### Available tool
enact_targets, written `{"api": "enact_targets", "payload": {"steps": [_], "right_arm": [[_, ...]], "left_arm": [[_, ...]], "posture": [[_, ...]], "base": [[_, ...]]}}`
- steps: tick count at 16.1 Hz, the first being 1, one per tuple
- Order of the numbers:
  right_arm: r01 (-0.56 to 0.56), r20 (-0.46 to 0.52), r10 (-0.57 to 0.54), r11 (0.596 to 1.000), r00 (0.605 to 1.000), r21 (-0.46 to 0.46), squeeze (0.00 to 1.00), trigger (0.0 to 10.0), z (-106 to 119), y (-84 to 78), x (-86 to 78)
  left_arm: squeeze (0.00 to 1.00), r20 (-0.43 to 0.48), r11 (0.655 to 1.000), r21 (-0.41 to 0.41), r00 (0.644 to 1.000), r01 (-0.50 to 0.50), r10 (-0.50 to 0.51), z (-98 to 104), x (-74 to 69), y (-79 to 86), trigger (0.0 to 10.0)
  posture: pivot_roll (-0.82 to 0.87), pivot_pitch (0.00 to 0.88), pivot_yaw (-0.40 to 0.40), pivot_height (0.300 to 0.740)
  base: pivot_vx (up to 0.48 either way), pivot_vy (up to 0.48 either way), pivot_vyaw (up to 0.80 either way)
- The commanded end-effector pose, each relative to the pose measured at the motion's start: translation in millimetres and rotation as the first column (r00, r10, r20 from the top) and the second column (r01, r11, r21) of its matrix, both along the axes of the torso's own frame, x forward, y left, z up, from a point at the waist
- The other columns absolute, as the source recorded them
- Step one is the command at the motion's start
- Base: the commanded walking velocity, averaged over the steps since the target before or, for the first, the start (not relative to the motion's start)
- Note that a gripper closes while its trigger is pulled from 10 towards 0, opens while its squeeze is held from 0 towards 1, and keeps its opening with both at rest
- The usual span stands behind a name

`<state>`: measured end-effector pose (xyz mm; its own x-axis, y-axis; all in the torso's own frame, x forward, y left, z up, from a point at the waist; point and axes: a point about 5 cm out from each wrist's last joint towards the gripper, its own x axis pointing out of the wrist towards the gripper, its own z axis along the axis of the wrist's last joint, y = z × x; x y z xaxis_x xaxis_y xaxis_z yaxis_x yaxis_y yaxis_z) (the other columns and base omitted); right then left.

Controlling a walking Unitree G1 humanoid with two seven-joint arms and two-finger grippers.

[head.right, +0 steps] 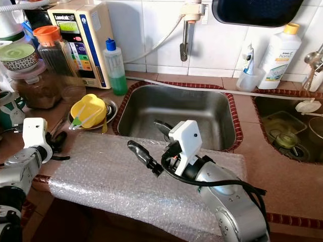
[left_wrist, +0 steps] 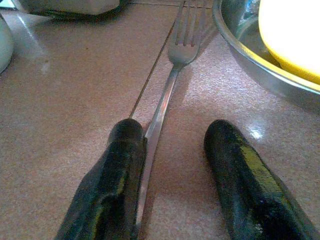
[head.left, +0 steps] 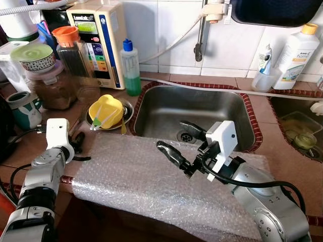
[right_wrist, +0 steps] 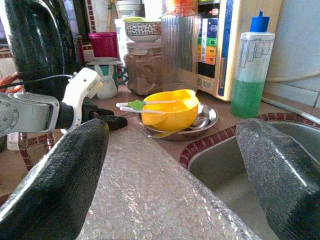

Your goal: Kitchen organization

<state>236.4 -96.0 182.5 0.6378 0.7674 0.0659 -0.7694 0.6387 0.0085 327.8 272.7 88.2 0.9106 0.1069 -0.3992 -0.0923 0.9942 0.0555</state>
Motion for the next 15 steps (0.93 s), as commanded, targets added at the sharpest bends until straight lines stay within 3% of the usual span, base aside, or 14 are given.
{"api": "enact_targets", "payload": {"steps": [1, 5, 8, 11, 15], "right_arm": [[-0.005, 0.021, 0.005, 1.0, 1.0, -0.005, 0.0, 10.0, 3.8, 0.4, -2.6], [-0.005, 0.02, 0.005, 1.0, 1.0, -0.01, 0.0, 10.0, 3.0, -0.3, -2.6], [-0.006, 0.019, 0.006, 1.0, 1.0, -0.018, 0.0, 10.0, 2.2, -1.4, -2.4], [-0.014, 0.019, 0.014, 1.0, 1.0, -0.026, 0.0, 10.0, 1.4, -1.5, -2.1], [-0.024, 0.021, 0.025, 0.999, 0.999, -0.038, 0.0, 10.0, 0.2, -0.9, -0.9]], "left_arm": [[0.0, -0.08, 1.0, -0.019, 0.997, 0.0, -0.002, -19.0, -10.3, -2.7, 0.0], [0.0, -0.055, 0.998, 0.004, 0.997, -0.059, 0.059, -22.4, -16.7, 0.2, 0.0], [0.0, -0.04, 0.978, 0.058, 0.979, -0.199, 0.201, -28.3, -29.2, 9.0, 0.0], [0.0, -0.045, 0.961, 0.069, 0.962, -0.266, 0.27, -33.8, -36.8, 13.0, 0.0], [0.0, 0.054, 0.94, 0.104, 0.945, -0.326, 0.322, -22.1, -39.6, 8.1, 0.0]], "posture": [[-0.06, 0.01, 0.06, 0.74], [-0.06, 0.012, 0.057, 0.74], [-0.06, 0.012, 0.052, 0.74], [-0.05, 0.01, 0.043, 0.74], [-0.04, 0.005, 0.037, 0.74]], "base": [[0.0, 0.0, 0.0], [0.0, 0.0, 0.0], [0.0, 0.0, 0.0], [0.0, 0.0, 0.0], [0.0, 0.0, 0.0]]}}
